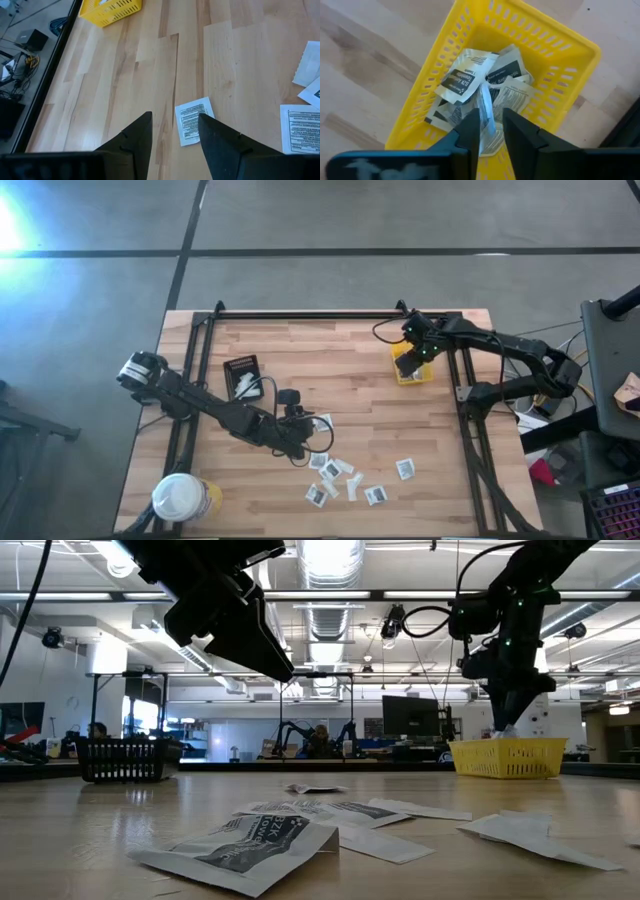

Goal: Pick & Place First Aid Supplies
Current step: Put the black pad into the yellow bin

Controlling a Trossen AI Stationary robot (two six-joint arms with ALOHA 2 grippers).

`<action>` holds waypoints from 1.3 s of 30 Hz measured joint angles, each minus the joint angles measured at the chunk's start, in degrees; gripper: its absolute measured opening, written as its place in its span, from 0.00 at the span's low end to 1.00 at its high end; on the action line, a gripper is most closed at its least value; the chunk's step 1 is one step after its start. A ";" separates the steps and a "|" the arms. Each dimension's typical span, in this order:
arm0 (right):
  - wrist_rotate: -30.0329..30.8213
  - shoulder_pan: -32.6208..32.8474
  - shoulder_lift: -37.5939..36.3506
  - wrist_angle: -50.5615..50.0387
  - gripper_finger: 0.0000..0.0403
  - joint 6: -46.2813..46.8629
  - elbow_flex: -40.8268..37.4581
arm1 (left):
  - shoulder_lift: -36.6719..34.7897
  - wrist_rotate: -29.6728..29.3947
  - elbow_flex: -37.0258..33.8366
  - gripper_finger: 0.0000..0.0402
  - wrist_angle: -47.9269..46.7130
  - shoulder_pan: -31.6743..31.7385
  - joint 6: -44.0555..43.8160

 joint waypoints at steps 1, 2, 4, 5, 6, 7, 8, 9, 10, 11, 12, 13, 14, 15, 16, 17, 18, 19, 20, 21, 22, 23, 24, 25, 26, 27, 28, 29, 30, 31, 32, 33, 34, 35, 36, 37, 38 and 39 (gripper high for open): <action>0.11 0.00 0.00 -0.04 0.22 0.00 0.00 | 0.00 0.00 0.00 0.39 -0.01 0.00 0.00; 0.11 0.00 0.00 -0.17 0.24 0.02 0.08 | 0.00 0.00 0.00 0.39 -0.02 0.00 0.00; -0.10 0.00 0.00 -0.91 0.27 -0.03 0.49 | 0.00 0.00 0.00 0.39 -0.09 0.00 0.00; -0.20 0.04 0.00 -1.53 0.29 -0.19 0.92 | 0.00 0.00 0.00 0.39 -0.25 0.00 0.00; -0.25 0.04 0.00 -2.45 0.30 -0.48 1.55 | 0.00 0.00 0.00 0.39 -0.51 0.00 0.00; -0.28 0.04 0.00 -3.64 0.31 -0.70 2.29 | 0.00 0.00 0.00 0.39 -0.80 0.00 0.01; -0.28 0.04 0.00 -4.79 0.32 -0.81 3.15 | 0.00 0.00 0.00 0.39 -1.17 0.00 0.01; -0.28 0.04 -0.02 -5.94 0.33 -0.81 4.11 | 0.00 0.00 0.00 0.39 -1.50 0.00 0.02; -0.26 0.04 -0.09 -6.98 0.33 -0.83 5.10 | 0.00 0.00 0.00 0.39 -1.75 0.00 0.02; -0.26 0.04 -0.31 -7.69 0.34 -0.82 6.03 | 0.00 0.00 0.00 0.39 -1.96 0.00 0.02; -0.26 0.04 -0.64 -8.19 0.34 -0.83 7.00 | 0.00 0.00 0.00 0.39 -2.03 0.00 -0.04; -0.26 0.04 -1.06 -8.42 0.34 -0.81 7.83 | 0.00 0.00 0.00 0.39 -2.05 0.00 -0.30; -0.26 0.04 -1.60 -8.51 0.35 -0.81 8.58 | 0.00 0.03 0.02 0.39 -2.27 0.00 -0.60; -0.25 0.08 -2.28 -8.53 0.35 -0.63 9.25 | 0.00 0.36 0.13 0.39 -2.77 -0.07 -0.91; -0.24 0.18 -3.10 -8.54 0.35 -0.11 9.84 | 0.00 1.18 0.32 0.39 -3.32 -0.10 -1.14; -0.26 0.20 -4.05 -8.54 0.35 0.46 10.34 | 0.00 2.71 0.53 0.39 -3.67 -0.15 -1.33; -0.26 0.22 -5.13 -8.52 0.35 0.82 10.64 | 0.00 4.48 0.85 0.39 -4.25 -0.23 -1.63; -0.26 0.47 -6.37 -8.52 0.35 1.37 10.75 | -0.01 6.39 1.08 0.39 -4.65 -0.24 -1.95; -0.24 0.84 -7.69 -8.59 0.34 2.09 10.75 | -0.04 8.33 1.18 0.39 -4.83 -0.28 -2.36; -0.23 1.34 -9.13 -8.59 0.34 3.02 10.72 | -0.04 10.07 1.21 0.39 -4.79 -0.35 -2.51; -0.20 1.91 -10.57 -8.53 0.34 3.76 10.53 | -0.04 11.66 1.22 0.39 -4.85 -0.45 -2.60; -0.22 2.65 -12.04 -8.59 0.33 4.26 10.31 | -0.04 12.88 1.22 0.39 -4.76 -0.56 -2.61; -0.24 3.58 -13.41 -8.56 0.33 4.94 10.07 | -0.04 13.59 1.22 0.39 -4.61 -0.68 -2.65; -0.24 4.59 -14.73 -8.30 0.32 5.88 9.77 | -0.04 13.90 1.22 0.39 -4.48 -0.84 -2.94; -0.20 5.67 -15.94 -8.24 0.32 6.90 9.37 | -0.04 13.92 1.22 0.39 -4.44 -1.01 -3.31; -0.14 6.90 -17.05 -8.11 0.31 7.65 8.96 | -0.04 13.95 1.20 0.39 -4.45 -1.12 -3.64; -0.12 8.16 -18.00 -7.84 0.31 8.19 8.53 | -0.04 14.09 1.18 0.39 -4.46 -1.18 -3.74; -0.07 9.52 -18.73 -7.63 0.31 8.90 8.07 | -0.04 14.48 1.14 0.39 -4.38 -1.24 -3.78; 0.07 10.98 -19.31 -7.60 0.30 9.92 7.56 | -0.04 14.94 1.11 0.39 -4.35 -1.25 -3.83; 0.34 12.57 -19.66 -7.64 0.30 11.07 7.11 | -0.04 15.04 1.10 0.39 -4.35 -1.25 -3.94; 0.98 14.19 -19.80 -7.62 0.29 12.16 6.73 | -0.04 15.04 1.07 0.39 -4.31 -1.25 -4.03; 1.57 15.82 -19.80 -7.62 0.29 13.20 6.43 | -0.04 15.04 1.02 0.39 -4.31 -1.25 -4.07; 2.16 17.55 -19.69 -7.58 0.29 14.23 6.19 | -0.04 15.04 0.93 0.39 -4.27 -1.25 -4.01; 2.90 19.27 -19.42 -7.55 0.28 15.07 6.03 | -0.04 14.96 0.82 0.39 -4.27 -1.15 -3.87; 3.46 21.01 -19.08 -7.12 0.28 15.89 5.90 | -0.03 14.88 0.64 0.39 -4.18 -1.04 -3.52; 4.16 22.77 -18.67 -6.59 0.28 16.86 5.82 | -0.02 14.81 0.29 0.39 -3.71 -0.90 -2.83; 4.76 24.42 -18.18 -6.06 0.27 17.60 5.74 | -0.02 14.73 -0.14 0.39 -3.14 -0.79 -1.68; 5.44 25.97 -17.67 -5.48 0.27 18.29 5.72 | 0.01 14.67 -0.60 0.39 -2.51 -0.74 -0.09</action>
